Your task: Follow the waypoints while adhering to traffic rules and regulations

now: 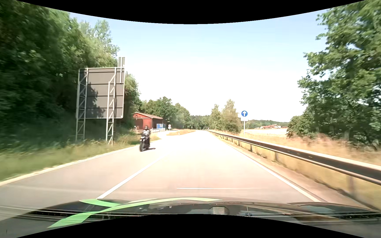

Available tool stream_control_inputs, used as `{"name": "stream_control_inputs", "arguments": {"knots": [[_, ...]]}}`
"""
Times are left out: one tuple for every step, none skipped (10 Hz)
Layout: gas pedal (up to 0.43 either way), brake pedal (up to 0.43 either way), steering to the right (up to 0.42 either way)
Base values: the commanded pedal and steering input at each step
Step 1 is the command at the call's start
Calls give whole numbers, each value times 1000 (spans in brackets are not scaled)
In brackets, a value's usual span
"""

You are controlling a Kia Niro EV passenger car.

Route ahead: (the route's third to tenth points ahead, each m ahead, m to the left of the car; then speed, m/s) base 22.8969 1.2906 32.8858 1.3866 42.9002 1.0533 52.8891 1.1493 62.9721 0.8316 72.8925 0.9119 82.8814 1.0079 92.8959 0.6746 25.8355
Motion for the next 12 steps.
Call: {"name": "stream_control_inputs", "arguments": {"knots": [[220, 0, -1], [228, 0, -1], [228, 0, 0], [228, 0, 0], [228, 0, 0], [228, 0, 1], [228, 0, 2], [228, 0, 2], [228, 0, 2], [209, 0, 2], [197, 0, 2], [197, 0, 2]]}}
